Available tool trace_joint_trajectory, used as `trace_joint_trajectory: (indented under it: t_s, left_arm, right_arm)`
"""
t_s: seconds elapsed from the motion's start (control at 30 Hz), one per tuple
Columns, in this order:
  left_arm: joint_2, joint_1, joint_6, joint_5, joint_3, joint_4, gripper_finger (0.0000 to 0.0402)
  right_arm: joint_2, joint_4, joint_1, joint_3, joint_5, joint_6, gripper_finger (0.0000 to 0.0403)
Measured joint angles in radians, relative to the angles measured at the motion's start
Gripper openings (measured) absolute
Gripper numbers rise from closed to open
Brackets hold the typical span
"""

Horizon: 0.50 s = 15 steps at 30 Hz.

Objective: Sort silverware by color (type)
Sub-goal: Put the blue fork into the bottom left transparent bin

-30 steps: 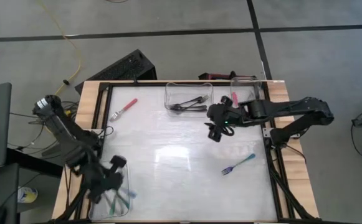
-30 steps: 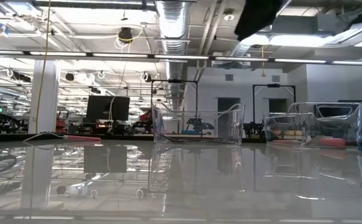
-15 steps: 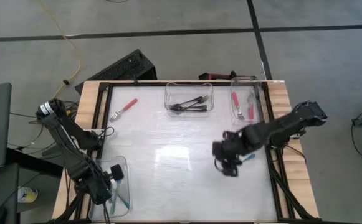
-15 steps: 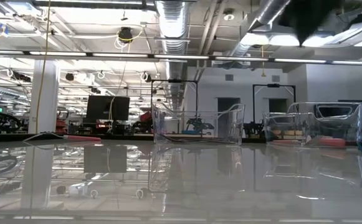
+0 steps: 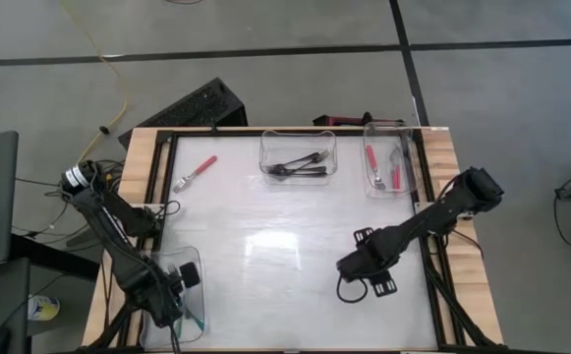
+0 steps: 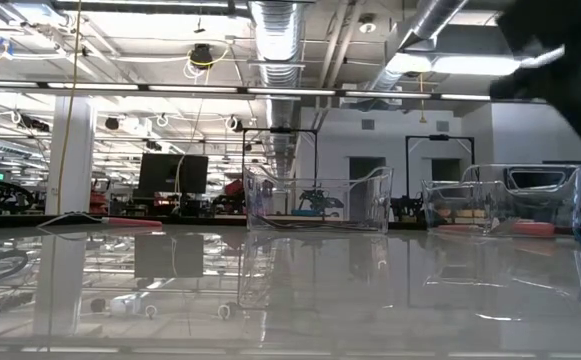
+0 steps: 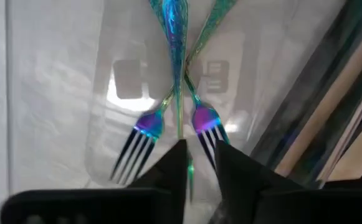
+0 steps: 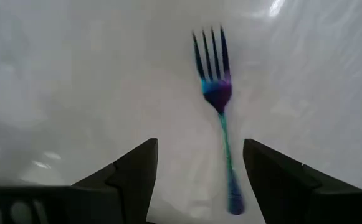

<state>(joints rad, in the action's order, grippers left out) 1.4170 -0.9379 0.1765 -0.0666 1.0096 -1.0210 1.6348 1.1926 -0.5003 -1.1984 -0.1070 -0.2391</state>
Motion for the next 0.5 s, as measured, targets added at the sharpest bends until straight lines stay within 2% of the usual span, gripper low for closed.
trace_joint_trajectory:
  t_s: [0.17, 0.3, 0.5]
  left_arm:
    - [0.000, -0.004, -0.089, 0.001, 0.004, -0.009, 0.0120]
    - [-0.002, -0.004, -0.175, 0.013, 0.063, -0.051, 0.0152]
    - [-0.002, -0.005, -0.279, 0.170, 0.206, -0.113, 0.0156]
  right_arm:
    - [-0.005, -0.097, -0.002, 0.151, 0.011, 0.047, 0.0260]
    - [-0.005, -0.168, -0.003, 0.255, 0.026, 0.057, 0.0260]
    - [-0.010, -0.327, -0.003, 0.357, 0.091, 0.057, 0.0259]
